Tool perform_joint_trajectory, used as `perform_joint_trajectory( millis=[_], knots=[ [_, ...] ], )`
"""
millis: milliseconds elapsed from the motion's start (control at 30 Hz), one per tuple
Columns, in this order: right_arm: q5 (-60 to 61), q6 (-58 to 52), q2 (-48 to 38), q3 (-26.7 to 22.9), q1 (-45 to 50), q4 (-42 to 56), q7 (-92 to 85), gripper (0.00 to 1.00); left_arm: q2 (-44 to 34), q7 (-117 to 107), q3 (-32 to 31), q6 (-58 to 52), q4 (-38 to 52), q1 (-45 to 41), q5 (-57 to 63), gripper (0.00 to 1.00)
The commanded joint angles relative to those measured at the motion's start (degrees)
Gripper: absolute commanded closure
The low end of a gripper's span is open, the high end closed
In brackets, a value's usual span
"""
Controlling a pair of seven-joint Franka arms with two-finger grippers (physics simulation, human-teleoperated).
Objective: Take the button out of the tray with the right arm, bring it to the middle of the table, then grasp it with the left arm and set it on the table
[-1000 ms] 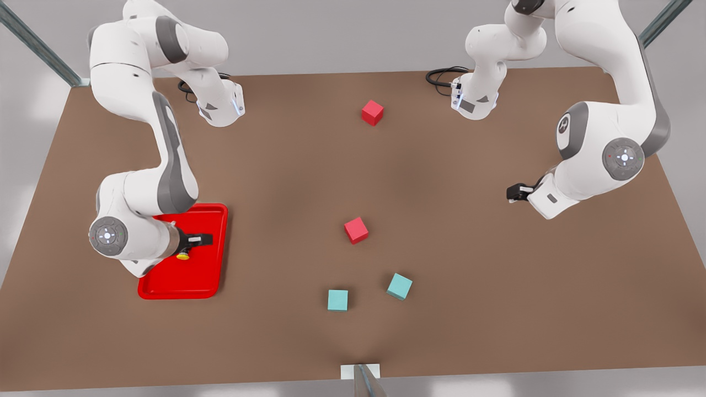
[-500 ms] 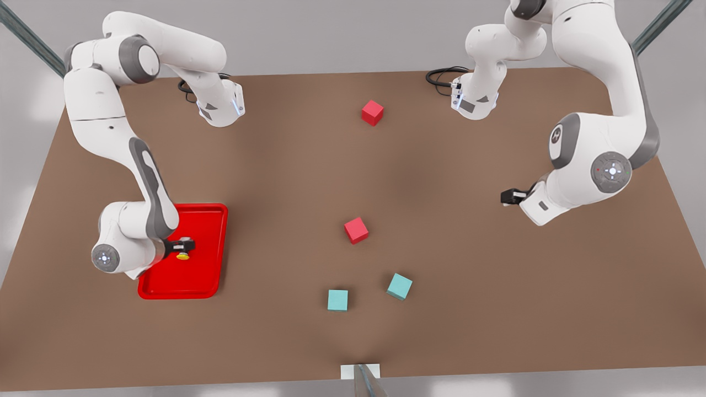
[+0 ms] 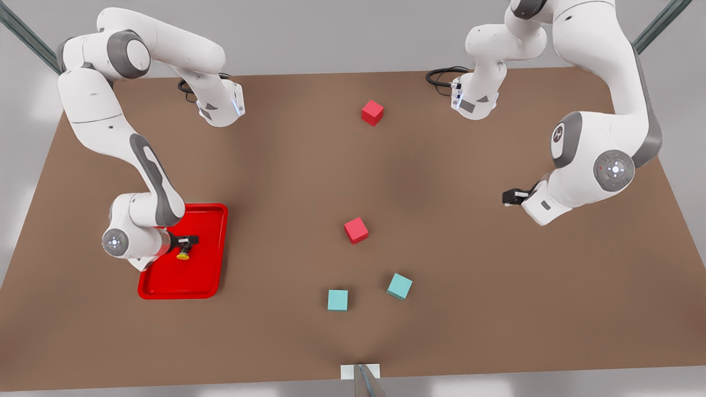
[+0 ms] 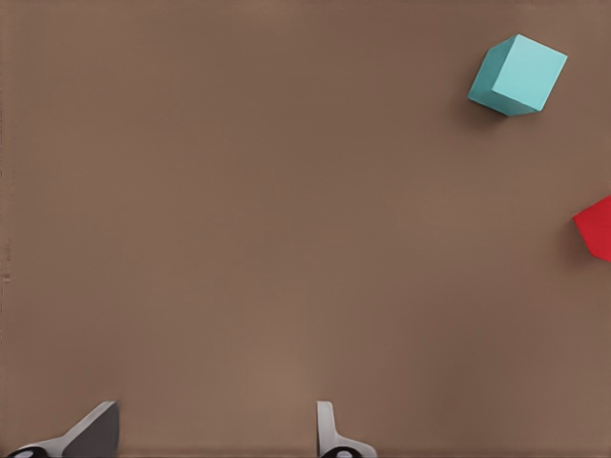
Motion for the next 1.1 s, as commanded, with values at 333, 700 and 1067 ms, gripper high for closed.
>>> perform_joint_trajectory(
  millis=[333,700,1067],
  knots=[
    [-2.2,6.7,0.2,0.0,-1.3,-3.1,-1.6,0.02,-0.7,1.3,-0.7,-4.9,1.5,1.5,4.4,0.00],
    [-2.2,6.8,-0.2,0.0,-0.7,-3.5,-0.2,0.45,-0.9,1.1,-1.6,-4.9,1.5,1.3,4.6,0.00],
    [-2.2,6.8,-0.7,0.0,-0.7,-3.5,0.2,0.62,-0.9,1.1,-2.1,-4.9,1.5,1.4,4.5,0.00]
  ],
)
